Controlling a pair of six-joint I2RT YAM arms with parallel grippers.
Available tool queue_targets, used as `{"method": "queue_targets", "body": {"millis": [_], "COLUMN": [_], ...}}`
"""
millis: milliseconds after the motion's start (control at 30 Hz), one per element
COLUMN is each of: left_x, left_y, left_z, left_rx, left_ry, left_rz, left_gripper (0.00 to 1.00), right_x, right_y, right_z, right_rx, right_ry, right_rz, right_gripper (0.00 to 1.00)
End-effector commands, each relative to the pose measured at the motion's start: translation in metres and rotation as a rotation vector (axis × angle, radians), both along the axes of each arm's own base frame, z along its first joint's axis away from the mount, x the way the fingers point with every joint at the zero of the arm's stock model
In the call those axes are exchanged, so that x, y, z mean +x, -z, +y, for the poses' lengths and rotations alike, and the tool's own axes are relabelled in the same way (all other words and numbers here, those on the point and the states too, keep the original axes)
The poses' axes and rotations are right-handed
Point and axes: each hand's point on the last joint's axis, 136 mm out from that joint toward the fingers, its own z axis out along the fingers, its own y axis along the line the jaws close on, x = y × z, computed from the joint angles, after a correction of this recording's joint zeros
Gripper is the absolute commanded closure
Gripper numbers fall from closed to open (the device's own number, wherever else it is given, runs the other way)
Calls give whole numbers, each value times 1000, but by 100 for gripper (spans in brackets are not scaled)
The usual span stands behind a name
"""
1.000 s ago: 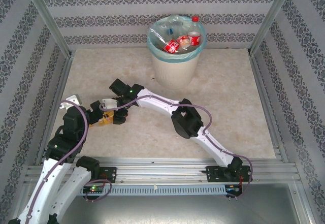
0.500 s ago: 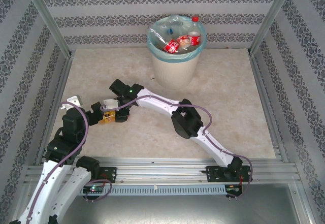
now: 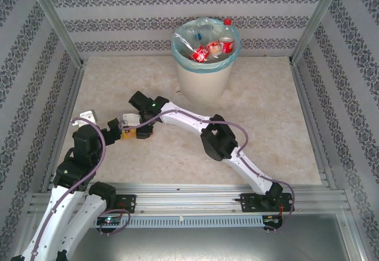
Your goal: Put the plastic bottles in the bin
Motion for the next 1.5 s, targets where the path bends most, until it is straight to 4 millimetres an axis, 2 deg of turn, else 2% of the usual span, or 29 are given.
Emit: {"method": "queue_targets", "body": {"millis": [0, 133, 233, 367, 467, 567, 633, 733, 833, 933, 1000, 1133, 1267, 1400, 1467], "left_x": [12, 19, 26, 40, 55, 78, 98, 123, 136, 140, 141, 140, 137, 136, 136], "left_y": [-46, -92, -124, -139, -144, -146, -141, -135, -128, -125, -123, -117, -113, -110, -107], "left_z": [8, 14, 12, 2, -14, -42, -70, -115, -162, -197, -209, -213, -211, -209, -210], "left_rx": [122, 235, 255, 230, 191, 126, 67, 0, -22, -22, -19, -13, -5, 4, 4], "left_ry": [-5, -16, -14, 21, 87, 207, 321, 480, 622, 721, 748, 753, 751, 750, 753], "left_rz": [-89, -174, -263, -281, -311, -310, -270, -192, -128, -112, -113, -105, -100, -97, -91], "left_gripper": [0, 0, 0, 0, 2, 5, 6, 7, 7, 7, 6, 5, 4, 3, 3], "right_x": [8, 14, 22, 33, 39, 51, 65, 99, 137, 170, 186, 210, 213, 208, 204], "right_y": [-70, -132, -166, -216, -261, -307, -335, -359, -371, -361, -350, -323, -301, -297, -304], "right_z": [-11, -29, -52, -89, -115, -143, -166, -205, -241, -268, -283, -306, -316, -317, -317], "right_rx": [117, 216, 263, 342, 432, 523, 569, 593, 615, 585, 557, 486, 425, 406, 417], "right_ry": [114, 214, 308, 433, 505, 583, 653, 800, 950, 1066, 1128, 1221, 1255, 1258, 1256], "right_rz": [35, 6, 1, -18, -52, -135, -216, -322, -355, -353, -357, -357, -328, -310, -311], "right_gripper": [50, 51, 52, 53, 54, 54, 54, 55, 55, 56, 56, 56, 52, 44, 34]}}
